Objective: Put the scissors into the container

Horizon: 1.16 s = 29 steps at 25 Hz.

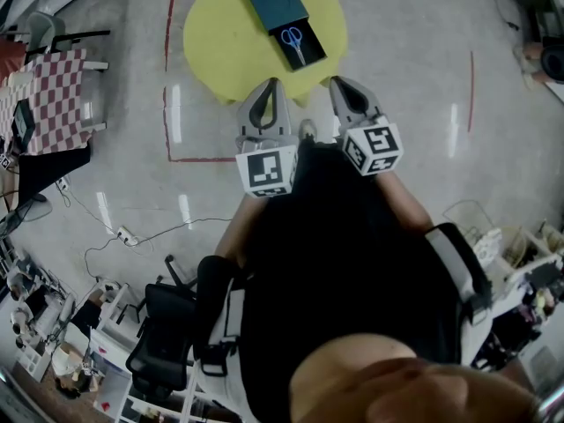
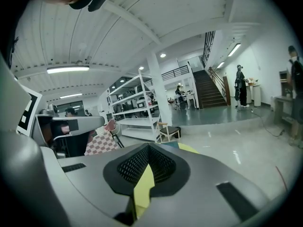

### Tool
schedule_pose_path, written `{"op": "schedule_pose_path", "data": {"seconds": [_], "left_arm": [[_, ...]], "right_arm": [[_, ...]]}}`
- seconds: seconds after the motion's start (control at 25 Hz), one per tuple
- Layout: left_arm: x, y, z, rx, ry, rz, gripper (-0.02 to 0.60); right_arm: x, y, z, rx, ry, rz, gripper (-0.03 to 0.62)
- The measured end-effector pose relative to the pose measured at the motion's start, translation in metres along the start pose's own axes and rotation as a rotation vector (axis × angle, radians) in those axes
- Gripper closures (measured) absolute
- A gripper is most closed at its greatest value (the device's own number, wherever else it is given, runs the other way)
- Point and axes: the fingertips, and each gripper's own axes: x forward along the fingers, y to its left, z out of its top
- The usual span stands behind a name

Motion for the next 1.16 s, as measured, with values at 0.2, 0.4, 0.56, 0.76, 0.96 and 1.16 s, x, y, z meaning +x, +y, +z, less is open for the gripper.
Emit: {"op": "schedule_pose_path", "data": {"seconds": [0.2, 0.4, 0.56, 0.76, 0.96, 1.16], "left_arm": [[0.0005, 0.0001, 0.0008, 0.001, -0.003, -0.001, 0.583], [0.0033, -0.0001, 0.0024, 0.008, -0.006, -0.004, 0.583], [0.0047, 0.0029, 0.0016, 0.006, -0.002, -0.008, 0.583], [0.0050, -0.0016, 0.0020, 0.002, -0.005, -0.013, 0.583], [0.0061, -0.0018, 0.0034, -0.002, -0.001, -0.014, 0.583], [0.0074, -0.0065, 0.0017, 0.006, -0.004, -0.019, 0.583]], "right_arm": [[-0.0005, -0.0002, -0.0011, -0.005, 0.005, 0.001, 0.595], [0.0015, -0.0028, -0.0006, -0.006, 0.008, 0.000, 0.595], [0.0043, -0.0030, -0.0019, 0.002, 0.008, -0.016, 0.595], [0.0013, -0.0047, 0.0002, 0.003, 0.002, -0.020, 0.595], [0.0017, -0.0045, 0.0028, -0.002, 0.004, -0.012, 0.595], [0.0009, -0.0060, 0.0029, -0.011, -0.003, 0.001, 0.595]]}}
